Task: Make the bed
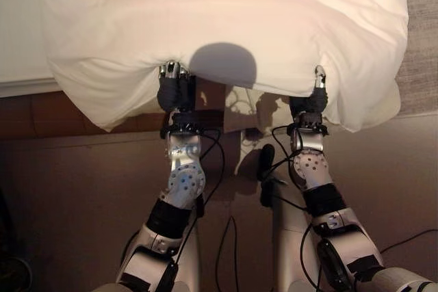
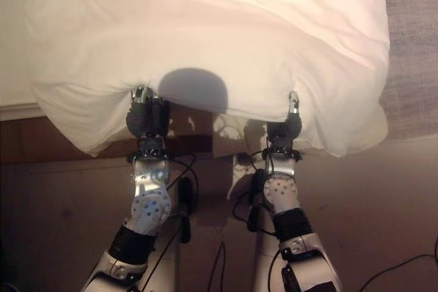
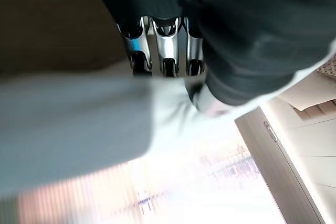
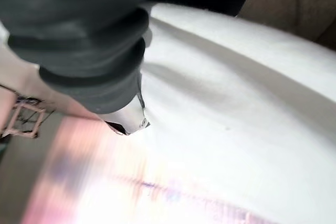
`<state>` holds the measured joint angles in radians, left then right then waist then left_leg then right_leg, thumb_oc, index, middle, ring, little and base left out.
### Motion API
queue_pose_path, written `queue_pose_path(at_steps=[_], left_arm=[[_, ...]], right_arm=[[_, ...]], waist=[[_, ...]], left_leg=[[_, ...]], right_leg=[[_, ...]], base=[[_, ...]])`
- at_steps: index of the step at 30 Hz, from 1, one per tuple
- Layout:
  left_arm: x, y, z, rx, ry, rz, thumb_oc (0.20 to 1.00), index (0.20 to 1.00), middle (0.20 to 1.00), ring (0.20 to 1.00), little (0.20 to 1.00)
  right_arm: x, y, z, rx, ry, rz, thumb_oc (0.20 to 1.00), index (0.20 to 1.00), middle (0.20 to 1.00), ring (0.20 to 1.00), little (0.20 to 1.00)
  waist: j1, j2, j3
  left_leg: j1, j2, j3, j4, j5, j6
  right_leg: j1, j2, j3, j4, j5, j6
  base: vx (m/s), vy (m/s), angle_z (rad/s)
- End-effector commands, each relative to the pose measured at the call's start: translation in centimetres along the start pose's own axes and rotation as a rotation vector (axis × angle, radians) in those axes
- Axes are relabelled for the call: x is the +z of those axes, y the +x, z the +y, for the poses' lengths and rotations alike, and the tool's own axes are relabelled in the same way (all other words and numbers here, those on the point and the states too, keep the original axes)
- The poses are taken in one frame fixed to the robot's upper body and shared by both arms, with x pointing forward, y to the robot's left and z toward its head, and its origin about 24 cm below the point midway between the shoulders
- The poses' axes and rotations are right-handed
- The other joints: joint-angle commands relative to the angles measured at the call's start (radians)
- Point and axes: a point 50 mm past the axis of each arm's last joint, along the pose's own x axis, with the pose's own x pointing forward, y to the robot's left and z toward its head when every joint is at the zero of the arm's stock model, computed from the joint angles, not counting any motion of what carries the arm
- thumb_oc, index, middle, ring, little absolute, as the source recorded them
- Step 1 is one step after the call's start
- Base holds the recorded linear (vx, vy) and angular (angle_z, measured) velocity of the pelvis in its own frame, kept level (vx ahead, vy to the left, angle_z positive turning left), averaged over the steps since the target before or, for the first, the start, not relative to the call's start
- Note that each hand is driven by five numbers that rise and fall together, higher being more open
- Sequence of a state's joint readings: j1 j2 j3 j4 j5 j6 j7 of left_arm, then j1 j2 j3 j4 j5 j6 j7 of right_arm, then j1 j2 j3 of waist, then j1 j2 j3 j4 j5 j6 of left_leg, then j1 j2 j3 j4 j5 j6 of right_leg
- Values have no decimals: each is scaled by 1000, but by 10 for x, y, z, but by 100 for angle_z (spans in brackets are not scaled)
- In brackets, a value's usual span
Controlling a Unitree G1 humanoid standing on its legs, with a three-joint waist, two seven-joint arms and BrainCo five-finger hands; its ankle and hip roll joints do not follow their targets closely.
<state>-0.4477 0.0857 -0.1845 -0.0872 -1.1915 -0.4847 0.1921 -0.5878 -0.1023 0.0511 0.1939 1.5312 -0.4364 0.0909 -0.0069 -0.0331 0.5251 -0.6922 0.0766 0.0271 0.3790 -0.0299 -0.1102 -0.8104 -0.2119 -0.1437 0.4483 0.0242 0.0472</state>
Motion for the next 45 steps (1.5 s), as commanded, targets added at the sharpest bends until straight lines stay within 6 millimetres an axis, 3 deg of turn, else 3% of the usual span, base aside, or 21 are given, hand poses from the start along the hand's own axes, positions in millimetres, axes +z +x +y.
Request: queue_pose_path(at_steps=[1,6,11,13,16,18,22,26,33,37,44,45], left_arm=[[55,7,-11,-126,39,-223,1000,1000,1000,1000,1000],[52,-12,28,15,57,-154,1000,1000,1000,1000,1000],[38,-25,51,100,45,-59,1000,1000,1000,1000,1000],[22,-37,65,147,28,51,1000,1000,1000,1000,1000],[12,-46,71,159,42,127,1000,1000,1000,1000,1000],[-13,-63,81,195,16,285,1000,1000,1000,1000,1000],[-22,-70,82,194,11,349,1000,1000,1000,1000,1000],[-48,-100,86,185,-10,577,1000,1000,1000,1000,1000],[-71,-124,83,126,-39,804,1000,1000,1000,1000,1000],[-84,-117,70,47,-61,853,1000,1000,1000,1000,1000],[-105,-65,21,-164,-192,732,1000,1000,1000,1000,1000],[-105,-65,21,-164,-192,732,1000,1000,1000,1000,1000]], right_arm=[[84,-7,8,92,-136,-320,200,200,200,200,200],[75,-15,36,251,-133,-277,200,200,200,200,200],[64,-20,55,353,-118,-228,200,200,200,200,200],[56,-23,66,415,-115,-182,200,200,200,200,200],[51,-24,73,455,-101,-152,200,200,200,200,200],[37,-24,87,533,-77,-82,200,200,200,200,200],[32,-25,91,553,-63,-59,200,200,200,200,200],[22,-22,99,589,-25,-12,200,200,200,200,200],[9,-21,101,597,14,41,200,200,200,200,200],[3,-22,98,581,32,59,200,200,200,200,200],[-10,-24,87,520,101,77,200,200,200,200,200],[-10,-24,87,520,101,77,200,200,200,200,200]], waist=[[0,46,-124],[-2,40,-118],[-4,33,-117],[-7,32,-112],[-9,30,-109],[-14,27,-105],[-16,26,-103],[-19,25,-96],[-26,23,-93],[-33,18,-97],[-54,-7,-121],[-54,-7,-121]], left_leg=[[-64,-63,12,-39,43,79],[-57,-61,16,-35,36,80],[-57,-61,24,-38,43,83],[-49,-59,26,-38,38,83],[-46,-58,28,-38,39,84],[-38,-58,38,-40,40,85],[-33,-58,40,-42,41,86],[-22,-58,42,-45,42,89],[-14,-56,46,-51,45,86],[-12,-55,46,-52,46,83],[-20,-46,55,-41,40,79],[-20,-46,55,-41,40,79]], right_leg=[[5,42,-22,-37,-22,62],[13,43,-19,-35,-25,62],[14,44,-15,-44,-15,60],[22,45,-12,-44,-17,61],[25,46,-11,-46,-15,61],[32,50,-7,-51,-11,61],[37,51,-4,-54,-9,61],[48,52,0,-63,-4,62],[55,52,1,-68,-2,63],[57,52,1,-67,-3,62],[44,60,12,-59,-2,60],[44,60,12,-59,-2,60]], base=[[0,0,0],[0,0,0],[0,0,0],[-6,2,-3],[-4,3,-1],[-12,10,-7],[-1,0,-6],[0,5,-4],[0,0,0],[0,0,0],[0,0,0],[0,0,0]])
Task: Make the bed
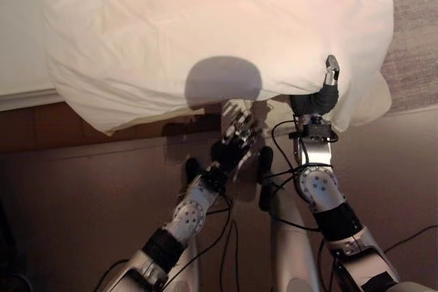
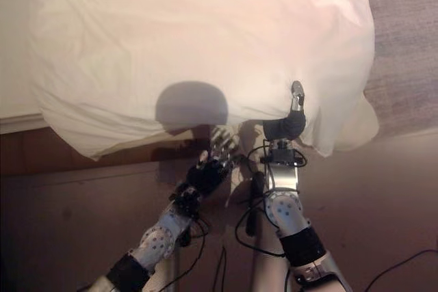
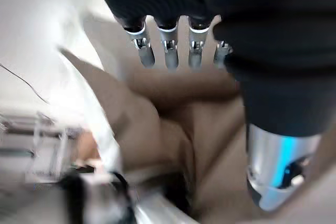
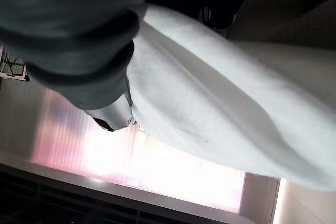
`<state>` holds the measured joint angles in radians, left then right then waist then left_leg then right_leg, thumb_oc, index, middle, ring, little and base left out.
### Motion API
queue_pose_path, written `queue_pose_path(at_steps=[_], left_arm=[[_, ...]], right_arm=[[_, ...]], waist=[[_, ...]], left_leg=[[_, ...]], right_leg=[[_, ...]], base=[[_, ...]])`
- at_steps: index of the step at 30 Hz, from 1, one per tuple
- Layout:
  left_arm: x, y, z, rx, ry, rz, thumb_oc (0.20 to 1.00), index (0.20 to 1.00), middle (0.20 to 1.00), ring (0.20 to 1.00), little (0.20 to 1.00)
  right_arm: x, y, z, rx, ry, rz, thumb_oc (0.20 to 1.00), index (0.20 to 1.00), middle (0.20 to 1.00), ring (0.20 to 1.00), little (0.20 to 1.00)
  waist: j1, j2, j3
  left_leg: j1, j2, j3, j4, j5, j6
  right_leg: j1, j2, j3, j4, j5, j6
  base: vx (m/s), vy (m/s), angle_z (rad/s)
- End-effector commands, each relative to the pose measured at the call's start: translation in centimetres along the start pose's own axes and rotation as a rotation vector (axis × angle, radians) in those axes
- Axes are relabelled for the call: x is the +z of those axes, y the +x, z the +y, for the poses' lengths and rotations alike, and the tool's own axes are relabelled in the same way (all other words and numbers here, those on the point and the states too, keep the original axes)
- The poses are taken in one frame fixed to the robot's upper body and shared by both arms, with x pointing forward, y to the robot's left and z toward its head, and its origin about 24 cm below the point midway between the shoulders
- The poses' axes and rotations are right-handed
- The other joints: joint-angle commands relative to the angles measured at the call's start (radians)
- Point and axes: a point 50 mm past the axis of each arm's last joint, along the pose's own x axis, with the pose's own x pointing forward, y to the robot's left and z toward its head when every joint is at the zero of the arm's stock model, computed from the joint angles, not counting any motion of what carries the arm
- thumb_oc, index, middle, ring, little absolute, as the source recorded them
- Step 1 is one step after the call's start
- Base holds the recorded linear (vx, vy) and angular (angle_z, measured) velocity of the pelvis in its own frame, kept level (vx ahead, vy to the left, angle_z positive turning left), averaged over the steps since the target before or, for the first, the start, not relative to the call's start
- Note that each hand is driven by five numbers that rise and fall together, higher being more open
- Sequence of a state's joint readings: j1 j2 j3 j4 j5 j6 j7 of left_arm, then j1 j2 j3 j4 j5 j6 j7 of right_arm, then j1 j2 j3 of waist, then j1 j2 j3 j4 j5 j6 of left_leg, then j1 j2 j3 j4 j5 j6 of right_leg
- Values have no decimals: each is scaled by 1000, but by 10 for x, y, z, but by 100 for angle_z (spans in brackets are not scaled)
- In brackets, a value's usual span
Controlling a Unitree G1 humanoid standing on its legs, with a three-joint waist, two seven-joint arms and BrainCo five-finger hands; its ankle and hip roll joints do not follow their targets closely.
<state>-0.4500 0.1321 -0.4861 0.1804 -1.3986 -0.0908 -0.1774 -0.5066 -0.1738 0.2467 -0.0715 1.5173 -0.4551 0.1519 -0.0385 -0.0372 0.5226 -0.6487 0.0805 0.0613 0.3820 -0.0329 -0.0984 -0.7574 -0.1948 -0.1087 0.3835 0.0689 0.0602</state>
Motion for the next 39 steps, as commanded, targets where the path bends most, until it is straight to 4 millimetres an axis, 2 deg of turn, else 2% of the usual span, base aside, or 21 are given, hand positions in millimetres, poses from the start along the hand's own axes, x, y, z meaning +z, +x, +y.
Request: queue_pose_path(at_steps=[1,3,4,10,11,15,18,26,32,33,39], left_arm=[[-4,10,-25,-139,-109,-69,1000,1000,1000,1000,1000],[-1,15,-29,-160,-106,-84,1000,1000,1000,1000,1000],[7,21,-37,-194,-113,-125,1000,1000,1000,1000,1000],[34,31,-42,-215,-106,-248,1000,1000,1000,1000,1000],[34,31,-42,-215,-106,-248,1000,1000,1000,1000,1000],[56,33,-49,-257,-113,-350,1000,1000,1000,1000,1000],[62,30,-49,-302,-96,-356,1000,1000,1000,1000,1000],[65,18,-42,-395,-41,-316,1000,1000,1000,1000,1000],[56,2,-24,-414,49,-192,1000,1000,1000,1000,1000],[47,-7,-11,-395,81,-116,1000,1000,1000,1000,1000],[35,-19,4,-350,100,-36,1000,1000,1000,1000,1000]], right_arm=[[7,8,39,247,71,-91,200,200,200,200,200],[6,8,38,241,74,-92,200,200,200,200,200],[4,8,38,234,86,-97,200,200,200,200,200],[3,6,36,222,93,-104,200,200,200,200,200],[3,6,36,222,93,-104,200,200,200,200,200],[5,4,32,207,94,-112,200,200,200,200,200],[8,2,31,206,87,-128,200,200,200,200,200],[10,-1,31,217,84,-148,200,200,200,200,200],[15,-4,35,239,64,-156,200,200,200,200,200],[15,-4,36,244,65,-157,200,200,200,200,200],[16,-5,38,245,65,-161,200,200,200,200,200]], waist=[[-27,-9,-126],[-30,-11,-130],[-33,-14,-135],[-40,-15,-144],[-40,-15,-144],[-44,-14,-147],[-43,-13,-150],[-36,-14,-160],[-25,-15,-161],[-21,-13,-161],[-16,-13,-162]], left_leg=[[-65,-48,22,-41,41,66],[-66,-48,23,-40,40,66],[-70,-47,23,-33,39,65],[-77,-44,28,-29,35,66],[-77,-44,28,-29,35,66],[-84,-43,29,-27,36,62],[-89,-42,29,-24,36,62],[-94,-42,27,-24,36,63],[-100,-45,24,-17,35,66],[-101,-46,23,-18,37,67],[-102,-50,22,-21,39,69]], right_leg=[[-11,47,-19,4,-48,46],[-11,49,-18,4,-48,45],[-15,53,-13,7,-47,44],[-23,58,-6,7,-47,42],[-23,58,-6,7,-47,42],[-28,59,-6,6,-47,42],[-33,61,-5,11,-48,41],[-38,63,-5,9,-43,43],[-39,64,-5,11,-44,42],[-39,64,-6,8,-42,42],[-39,63,-5,10,-42,42]], base=[[0,0,0],[8,-7,-4],[7,-4,-8],[1,-1,-4],[0,0,0],[0,0,0],[0,0,0],[0,0,0],[0,0,0],[0,0,0],[0,0,0]])
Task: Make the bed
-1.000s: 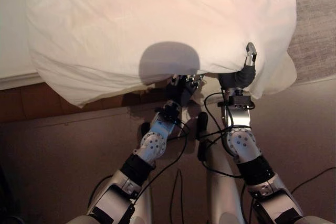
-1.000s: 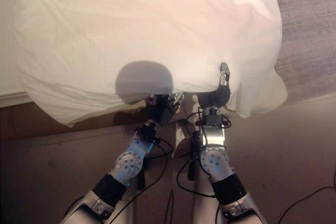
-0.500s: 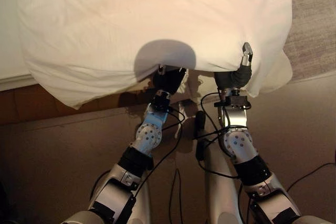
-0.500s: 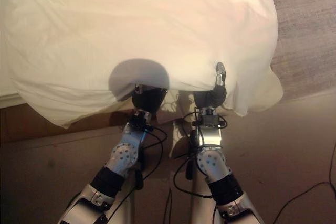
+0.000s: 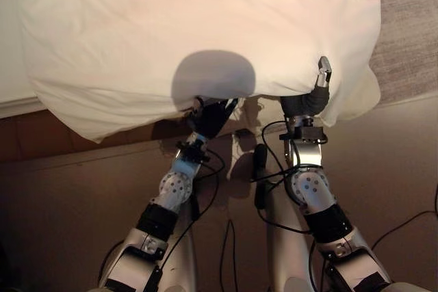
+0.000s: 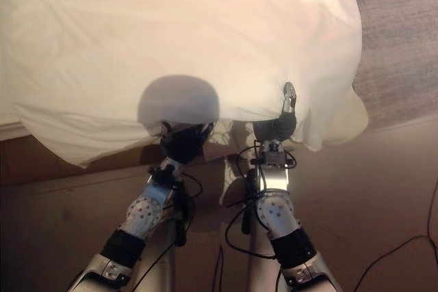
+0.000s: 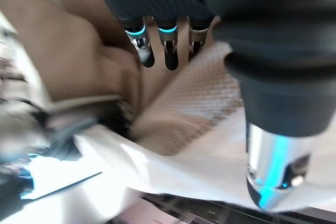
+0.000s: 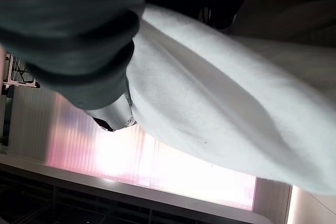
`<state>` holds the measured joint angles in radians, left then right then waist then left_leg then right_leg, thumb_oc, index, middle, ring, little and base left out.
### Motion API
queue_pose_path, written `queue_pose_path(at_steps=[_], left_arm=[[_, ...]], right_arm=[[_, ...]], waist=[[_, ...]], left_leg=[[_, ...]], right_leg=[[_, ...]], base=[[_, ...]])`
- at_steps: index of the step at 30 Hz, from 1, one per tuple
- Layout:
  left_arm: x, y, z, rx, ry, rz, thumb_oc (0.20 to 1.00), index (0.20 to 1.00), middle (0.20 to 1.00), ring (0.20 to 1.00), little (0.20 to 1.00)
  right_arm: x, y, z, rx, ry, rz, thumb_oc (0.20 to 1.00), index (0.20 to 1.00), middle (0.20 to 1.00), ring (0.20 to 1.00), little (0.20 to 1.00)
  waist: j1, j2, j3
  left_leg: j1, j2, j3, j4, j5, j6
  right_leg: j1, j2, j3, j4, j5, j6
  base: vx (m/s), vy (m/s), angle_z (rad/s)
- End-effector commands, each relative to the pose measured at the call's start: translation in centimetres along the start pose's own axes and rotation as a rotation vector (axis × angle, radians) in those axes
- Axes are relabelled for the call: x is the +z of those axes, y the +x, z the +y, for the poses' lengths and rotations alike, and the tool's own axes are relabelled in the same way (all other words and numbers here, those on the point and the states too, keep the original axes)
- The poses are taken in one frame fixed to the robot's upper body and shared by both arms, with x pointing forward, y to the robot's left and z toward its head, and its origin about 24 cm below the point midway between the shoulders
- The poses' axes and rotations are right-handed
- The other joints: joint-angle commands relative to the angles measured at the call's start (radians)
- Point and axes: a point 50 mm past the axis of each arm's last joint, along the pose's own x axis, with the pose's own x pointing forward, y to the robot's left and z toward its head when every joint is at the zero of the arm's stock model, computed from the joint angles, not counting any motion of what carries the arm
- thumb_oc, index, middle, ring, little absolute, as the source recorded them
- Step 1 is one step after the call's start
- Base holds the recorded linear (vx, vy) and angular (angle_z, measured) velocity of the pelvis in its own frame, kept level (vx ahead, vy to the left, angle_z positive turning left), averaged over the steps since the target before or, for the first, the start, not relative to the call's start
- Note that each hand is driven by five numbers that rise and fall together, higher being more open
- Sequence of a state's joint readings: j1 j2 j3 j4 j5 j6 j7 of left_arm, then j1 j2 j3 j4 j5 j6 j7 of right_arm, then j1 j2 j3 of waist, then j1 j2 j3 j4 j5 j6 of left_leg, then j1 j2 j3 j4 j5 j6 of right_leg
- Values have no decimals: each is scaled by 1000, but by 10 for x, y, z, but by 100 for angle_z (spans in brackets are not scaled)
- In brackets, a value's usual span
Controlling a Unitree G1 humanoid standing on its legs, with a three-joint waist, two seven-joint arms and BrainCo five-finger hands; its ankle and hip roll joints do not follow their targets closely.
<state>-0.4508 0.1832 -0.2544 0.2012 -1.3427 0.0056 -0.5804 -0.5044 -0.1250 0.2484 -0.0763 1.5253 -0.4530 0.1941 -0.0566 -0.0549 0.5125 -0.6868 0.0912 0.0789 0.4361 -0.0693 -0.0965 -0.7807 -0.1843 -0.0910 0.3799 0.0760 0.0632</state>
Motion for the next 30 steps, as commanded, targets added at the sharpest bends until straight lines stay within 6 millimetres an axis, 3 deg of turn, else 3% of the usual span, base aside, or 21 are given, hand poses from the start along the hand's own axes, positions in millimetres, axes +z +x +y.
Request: queue_pose_path(at_steps=[1,9,25,30], left_arm=[[-23,-15,3,-21,-33,70,1000,1000,1000,1000,1000],[-22,-14,0,-64,-47,43,1000,1000,1000,1000,1000],[17,15,2,113,-69,-308,1000,1000,1000,1000,1000],[39,27,-7,140,-58,-455,1000,1000,1000,1000,1000]], right_arm=[[22,-2,35,209,6,-150,200,200,200,200,200],[24,-4,33,193,15,-174,200,200,200,200,200],[17,-1,31,164,14,-154,200,200,200,200,200],[16,0,31,156,12,-151,200,200,200,200,200]], waist=[[4,4,-151],[10,2,-151],[0,2,-147],[-3,3,-142]], left_leg=[[-65,-61,5,-74,75,67],[-66,-62,4,-65,73,67],[-66,-55,8,-58,71,64],[-61,-55,9,-61,71,63]], right_leg=[[-16,52,-22,12,-49,39],[-18,54,-20,20,-51,36],[-17,54,-19,25,-54,35],[-13,51,-20,24,-54,36]], base=[[0,0,0],[0,0,0],[0,0,0],[0,0,0]])
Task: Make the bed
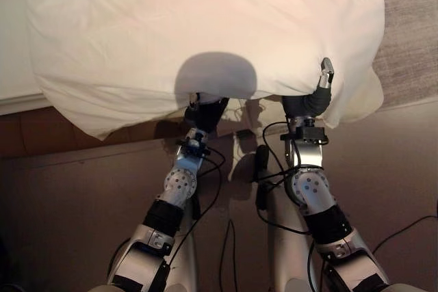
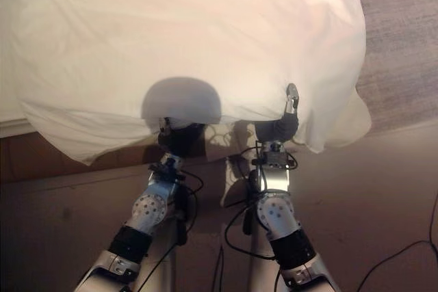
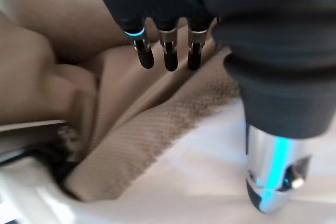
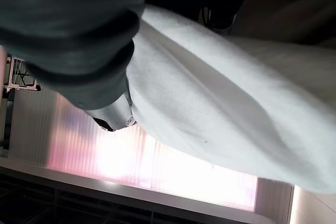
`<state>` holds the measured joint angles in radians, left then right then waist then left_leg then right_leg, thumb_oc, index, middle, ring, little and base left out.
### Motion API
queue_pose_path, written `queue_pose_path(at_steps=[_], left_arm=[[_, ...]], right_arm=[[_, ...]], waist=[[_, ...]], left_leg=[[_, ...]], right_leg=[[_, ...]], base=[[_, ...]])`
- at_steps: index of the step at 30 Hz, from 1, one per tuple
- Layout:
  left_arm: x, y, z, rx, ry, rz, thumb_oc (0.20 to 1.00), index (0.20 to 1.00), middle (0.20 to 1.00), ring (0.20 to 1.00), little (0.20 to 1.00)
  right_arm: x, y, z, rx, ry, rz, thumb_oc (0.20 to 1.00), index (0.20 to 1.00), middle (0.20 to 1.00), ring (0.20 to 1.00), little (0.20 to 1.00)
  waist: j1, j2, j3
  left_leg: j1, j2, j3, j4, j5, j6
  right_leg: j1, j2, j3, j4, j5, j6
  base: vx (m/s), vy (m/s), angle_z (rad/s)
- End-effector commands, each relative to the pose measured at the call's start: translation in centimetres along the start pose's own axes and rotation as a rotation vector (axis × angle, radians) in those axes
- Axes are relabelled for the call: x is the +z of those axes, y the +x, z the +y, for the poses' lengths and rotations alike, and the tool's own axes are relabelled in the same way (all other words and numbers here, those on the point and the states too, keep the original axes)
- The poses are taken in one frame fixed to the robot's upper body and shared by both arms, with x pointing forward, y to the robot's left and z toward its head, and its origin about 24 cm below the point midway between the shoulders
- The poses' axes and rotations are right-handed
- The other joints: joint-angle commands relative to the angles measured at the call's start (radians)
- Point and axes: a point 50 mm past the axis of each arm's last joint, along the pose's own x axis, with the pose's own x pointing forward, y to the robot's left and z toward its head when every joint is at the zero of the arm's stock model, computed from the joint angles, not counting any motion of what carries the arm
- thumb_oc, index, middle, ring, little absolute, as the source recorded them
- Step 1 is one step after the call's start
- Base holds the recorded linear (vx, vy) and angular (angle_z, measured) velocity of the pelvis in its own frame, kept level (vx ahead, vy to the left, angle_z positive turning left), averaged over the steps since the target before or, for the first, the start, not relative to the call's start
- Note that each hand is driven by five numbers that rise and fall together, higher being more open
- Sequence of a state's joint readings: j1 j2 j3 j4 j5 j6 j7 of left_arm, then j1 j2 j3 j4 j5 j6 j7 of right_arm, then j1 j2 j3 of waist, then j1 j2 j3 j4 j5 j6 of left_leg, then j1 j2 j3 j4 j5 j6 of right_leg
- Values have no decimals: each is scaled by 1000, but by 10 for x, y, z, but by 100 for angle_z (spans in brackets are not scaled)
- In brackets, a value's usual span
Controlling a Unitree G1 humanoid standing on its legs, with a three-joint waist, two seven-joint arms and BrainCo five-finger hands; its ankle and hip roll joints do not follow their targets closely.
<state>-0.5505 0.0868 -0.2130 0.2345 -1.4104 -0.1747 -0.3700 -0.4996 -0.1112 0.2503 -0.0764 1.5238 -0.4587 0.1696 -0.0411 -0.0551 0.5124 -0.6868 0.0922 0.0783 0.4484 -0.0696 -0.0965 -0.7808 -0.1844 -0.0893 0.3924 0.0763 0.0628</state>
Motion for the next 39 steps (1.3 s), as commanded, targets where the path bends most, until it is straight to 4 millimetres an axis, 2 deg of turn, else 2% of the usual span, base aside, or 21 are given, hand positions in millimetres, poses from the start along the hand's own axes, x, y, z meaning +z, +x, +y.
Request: queue_pose_path(at_steps=[1,4,5,6,7,12,14,16,25,35,39], left_arm=[[23,3,-7,0,-34,-201,1000,1000,1000,1000,1000],[43,8,-18,-9,-7,-314,1000,1000,1000,1000,1000],[43,8,-18,-9,-7,-314,1000,1000,1000,1000,1000],[55,8,-24,-9,14,-385,1000,1000,1000,1000,1000],[55,8,-24,-9,14,-385,1000,1000,1000,1000,1000],[88,4,-28,80,29,-585,1000,1000,1000,1000,1000],[92,2,-29,85,33,-603,1000,1000,1000,1000,1000],[104,-7,-27,103,49,-660,1000,1000,1000,1000,1000],[124,-23,-17,157,100,-744,1000,1000,1000,1000,1000],[158,-46,15,578,45,-988,1000,1000,1000,1000,1000],[168,-49,20,647,49,-1027,1000,1000,1000,1000,1000]], right_arm=[[18,1,33,188,5,-143,200,200,200,200,200],[20,1,34,184,-4,-146,200,200,200,200,200],[20,1,34,184,-4,-146,200,200,200,200,200],[21,1,34,183,-7,-151,200,200,200,200,200],[21,1,34,183,-7,-150,200,200,200,200,200],[22,1,35,171,-13,-140,200,200,200,200,200],[22,1,35,171,-17,-138,200,200,200,200,200],[25,-1,34,165,-28,-138,200,200,200,200,200],[28,-3,34,171,-54,-135,200,200,200,200,200],[29,-7,26,81,-55,-120,200,200,200,200,200],[29,-9,24,58,-69,-106,200,200,200,200,200]], waist=[[-18,3,-141],[-15,5,-137],[-15,5,-136],[-13,6,-133],[-13,6,-133],[-3,11,-128],[-2,11,-127],[5,14,-121],[13,15,-116],[12,25,-116],[10,26,-117]], left_leg=[[-61,-56,9,-74,71,63],[-59,-56,11,-76,73,61],[-59,-57,11,-76,73,61],[-56,-59,11,-78,73,61],[-56,-59,11,-78,73,61],[-55,-60,6,-81,75,61],[-59,-61,5,-81,80,62],[-50,-61,3,-81,73,61],[-50,-61,4,-89,84,62],[-42,-58,6,-89,84,59],[-38,-58,8,-94,89,59]], right_leg=[[-13,51,-22,12,-55,36],[-10,49,-23,8,-54,39],[-10,49,-23,8,-54,39],[-10,48,-25,10,-53,39],[-10,48,-25,10,-53,39],[-8,44,-28,12,-55,39],[-10,42,-29,9,-50,38],[-3,42,-31,13,-58,39],[-3,41,-31,11,-53,38],[5,38,-32,16,-57,38],[9,38,-32,11,-55,38]], base=[[0,0,0],[0,0,0],[0,0,0],[0,0,0],[0,0,0],[0,0,0],[0,0,0],[0,0,0],[0,0,0],[0,0,0],[0,0,0]])
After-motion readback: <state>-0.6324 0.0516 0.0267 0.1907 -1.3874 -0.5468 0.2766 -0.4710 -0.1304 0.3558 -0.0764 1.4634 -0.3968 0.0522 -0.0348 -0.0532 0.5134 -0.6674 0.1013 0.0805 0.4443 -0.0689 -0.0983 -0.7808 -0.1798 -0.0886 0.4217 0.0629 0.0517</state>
